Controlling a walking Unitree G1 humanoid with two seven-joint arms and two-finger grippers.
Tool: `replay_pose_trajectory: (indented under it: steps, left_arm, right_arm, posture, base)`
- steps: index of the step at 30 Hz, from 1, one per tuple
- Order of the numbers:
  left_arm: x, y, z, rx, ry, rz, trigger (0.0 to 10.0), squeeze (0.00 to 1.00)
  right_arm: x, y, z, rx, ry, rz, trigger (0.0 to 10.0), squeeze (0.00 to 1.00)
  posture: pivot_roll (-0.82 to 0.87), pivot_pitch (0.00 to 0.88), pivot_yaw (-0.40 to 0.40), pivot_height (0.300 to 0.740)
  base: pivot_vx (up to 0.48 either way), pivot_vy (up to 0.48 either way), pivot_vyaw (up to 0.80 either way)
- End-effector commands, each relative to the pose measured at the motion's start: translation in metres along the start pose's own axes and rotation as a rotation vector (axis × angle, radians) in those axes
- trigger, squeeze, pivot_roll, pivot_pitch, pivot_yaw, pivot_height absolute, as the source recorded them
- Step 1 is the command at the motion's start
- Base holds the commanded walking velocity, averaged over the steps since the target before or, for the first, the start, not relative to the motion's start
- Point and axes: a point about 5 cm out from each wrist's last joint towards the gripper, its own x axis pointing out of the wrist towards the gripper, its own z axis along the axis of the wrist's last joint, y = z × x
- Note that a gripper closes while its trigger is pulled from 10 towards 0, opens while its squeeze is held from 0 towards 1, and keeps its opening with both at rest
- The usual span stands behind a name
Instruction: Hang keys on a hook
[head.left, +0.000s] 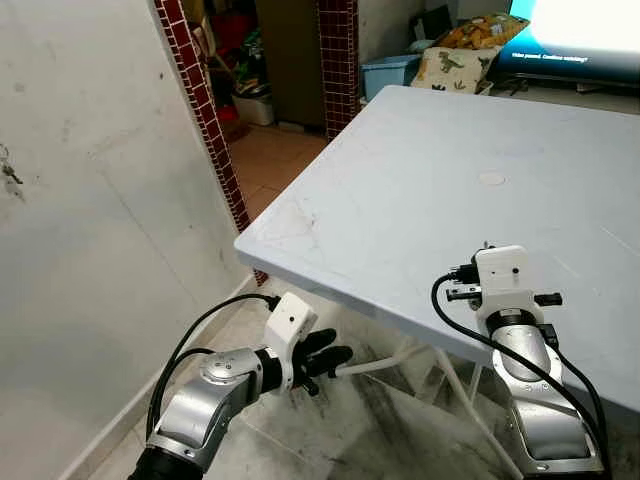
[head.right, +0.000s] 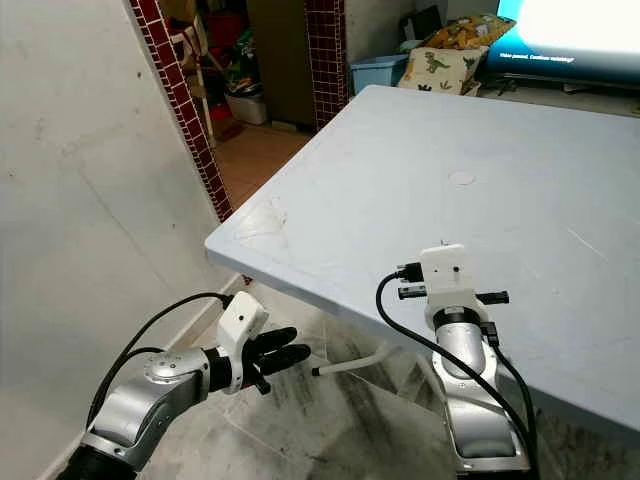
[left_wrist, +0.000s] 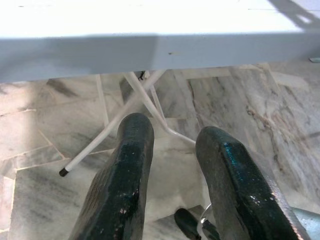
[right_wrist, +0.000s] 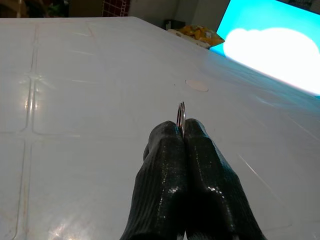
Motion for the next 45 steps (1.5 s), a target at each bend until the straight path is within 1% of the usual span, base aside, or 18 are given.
replay_pose_trajectory:
  steps: [1,2,3,4,5,8,9,10,14,16,20,25,26,29,32,34,41,45]
  left_arm:
    - [-0.002,0.006,0.003,0.017,-0.002,0.028,10.0,0.0]
    - [-0.002,0.007,0.004,0.019,-0.008,0.039,10.0,0.0]
    - [-0.002,0.008,0.004,0.018,-0.012,0.05,10.0,0.0]
    - [-0.002,0.009,0.004,0.018,-0.015,0.057,10.0,0.0]
    - [-0.002,0.011,0.005,0.019,-0.022,0.083,10.0,0.0]
    - [-0.001,0.015,0.006,0.009,-0.054,0.146,10.0,0.0]
    - [-0.001,0.015,0.007,0.013,-0.058,0.154,10.0,0.0]
    - [0.0,0.017,0.009,0.006,-0.081,0.195,10.0,0.0]
    - [-0.001,0.024,0.016,0.014,-0.154,0.321,10.0,0.0]
    - [-0.003,0.027,0.019,0.008,-0.19,0.381,10.0,0.0]
    - [-0.004,0.027,0.018,0.013,-0.203,0.409,10.0,0.0]
    - [-0.004,0.028,0.018,0.018,-0.223,0.435,10.0,0.0]
    - [-0.005,0.03,0.02,0.015,-0.24,0.467,10.0,0.0]
    - [-0.006,0.033,0.022,-0.001,-0.249,0.499,10.0,0.0]
    - [-0.008,0.039,0.025,0.01,-0.265,0.551,10.0,0.0]
    - [-0.009,0.04,0.025,0.007,-0.268,0.555,10.0,0.0]
    - [-0.009,0.041,0.025,0.04,-0.272,0.58,10.0,0.0]
    - [-0.008,0.04,0.027,0.044,-0.288,0.574,10.0,0.0]
  right_arm:
    - [0.002,0.002,0.013,0.013,-0.056,-0.004,0.5,0.0]
    - [0.003,0.002,0.017,0.018,-0.074,0.001,2.9,0.0]
    - [0.003,0.003,0.02,0.023,-0.087,0.007,8.8,0.0]
    - [0.003,0.003,0.022,0.026,-0.096,0.011,8.8,0.0]
    - [0.003,0.004,0.03,0.048,-0.127,0.022,10.0,0.0]
    - [0.002,0.008,0.046,0.086,-0.211,0.059,10.0,0.0]
    - [0.002,0.009,0.048,0.09,-0.22,0.065,10.0,0.0]
    - [0.001,0.01,0.05,0.088,-0.238,0.073,10.0,0.0]
    - [-0.001,0.014,0.051,0.08,-0.26,0.099,10.0,0.0]
    - [-0.002,0.015,0.05,0.059,-0.257,0.106,10.0,0.0]
    - [-0.003,0.017,0.048,0.038,-0.257,0.117,10.0,0.0]
    - [-0.003,0.018,0.047,0.042,-0.252,0.118,10.0,0.0]
    - [-0.003,0.018,0.047,0.042,-0.247,0.119,10.0,0.0]
    - [-0.003,0.018,0.046,0.041,-0.241,0.119,10.0,0.0]
    - [-0.003,0.019,0.045,0.046,-0.237,0.123,10.0,0.0]
    - [-0.003,0.019,0.044,0.046,-0.236,0.123,10.0,0.0]
    - [-0.003,0.02,0.044,0.053,-0.233,0.127,10.0,0.0]
    - [-0.003,0.021,0.044,0.053,-0.235,0.128,10.0,0.0]
  posture:
    - [-0.1,0.0,0.126,0.74]
    - [-0.1,0.0,0.125,0.74]
    - [-0.1,0.0,0.125,0.74]
    - [-0.1,0.0,0.125,0.74]
    - [-0.1,0.0,0.125,0.74]
    - [-0.1,0.0,0.125,0.74]
    - [-0.1,0.0,0.125,0.74]
    - [-0.1,0.0,0.123,0.74]
    - [-0.1,0.0,0.123,0.74]
    - [-0.1,0.0,0.124,0.74]
    - [-0.1,0.0,0.124,0.74]
    - [-0.1,0.0,0.126,0.74]
    - [-0.1,0.0,0.126,0.74]
    - [-0.1,0.0,0.127,0.74]
    - [-0.1,0.0,0.127,0.74]
    - [-0.1,0.0,0.127,0.74]
    - [-0.09,0.0,0.129,0.74]
    - [-0.09,0.0,0.13,0.74]
  base:
    - [0.0,0.0,0.0]
    - [0.0,0.0,0.0]
    - [0.0,0.0,0.0]
    - [0.0,0.0,0.0]
    - [0.0,0.0,0.0]
    - [0.0,0.0,0.0]
    - [0.0,0.0,0.0]
    - [0.0,0.0,0.0]
    - [0.0,0.0,0.0]
    - [0.0,0.0,0.0]
    - [0.0,0.0,0.0]
    - [0.0,0.0,0.8]
    - [0.0,0.0,0.8]
    - [0.0,0.0,0.8]
    - [0.0,0.0,0.8]
    - [0.0,0.0,0.8]
    - [0.0,0.0,0.8]
    - [0.0,0.0,0.8]
